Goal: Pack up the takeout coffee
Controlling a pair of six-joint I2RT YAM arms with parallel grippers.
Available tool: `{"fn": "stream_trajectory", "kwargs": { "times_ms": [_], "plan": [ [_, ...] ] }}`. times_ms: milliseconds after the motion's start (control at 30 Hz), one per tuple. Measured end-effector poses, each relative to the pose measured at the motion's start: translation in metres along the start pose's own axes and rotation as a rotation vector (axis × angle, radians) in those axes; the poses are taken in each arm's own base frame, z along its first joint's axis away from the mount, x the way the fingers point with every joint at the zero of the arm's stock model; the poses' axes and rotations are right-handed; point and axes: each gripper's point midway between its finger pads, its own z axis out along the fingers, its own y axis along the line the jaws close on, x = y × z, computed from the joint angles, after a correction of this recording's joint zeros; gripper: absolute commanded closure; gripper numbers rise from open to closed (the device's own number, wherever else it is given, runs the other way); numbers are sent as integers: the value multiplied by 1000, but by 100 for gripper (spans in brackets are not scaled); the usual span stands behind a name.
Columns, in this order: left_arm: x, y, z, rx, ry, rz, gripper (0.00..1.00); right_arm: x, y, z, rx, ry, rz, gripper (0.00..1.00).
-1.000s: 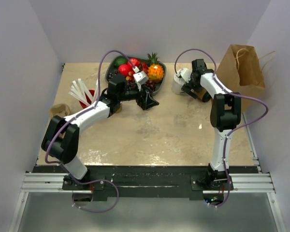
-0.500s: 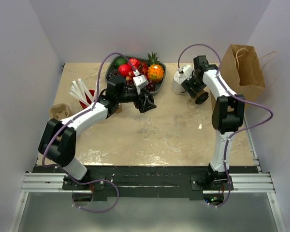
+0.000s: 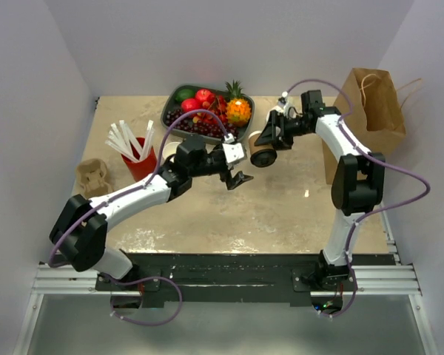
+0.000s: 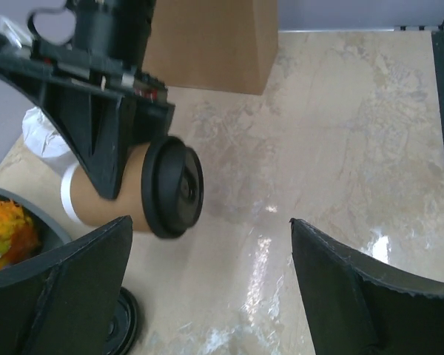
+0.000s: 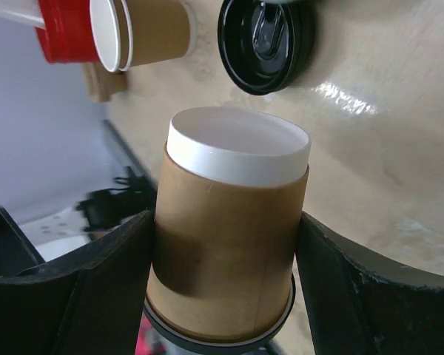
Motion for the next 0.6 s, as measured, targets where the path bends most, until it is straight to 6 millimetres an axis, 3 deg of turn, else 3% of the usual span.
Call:
{"fn": "stream_trajectory", "kwargs": {
  "times_ms": [200,467,600],
  "plan": [
    [3,1,22,-49,12,-83,11,12,-11,28,-128,60,308,34],
    [20,24,39,-157,69,-127,21,7,4,24,-199,45,363,33],
    [27,34,46,-197,91,-152,35,9,6,24,-209,51,384,33]
  ]
}}
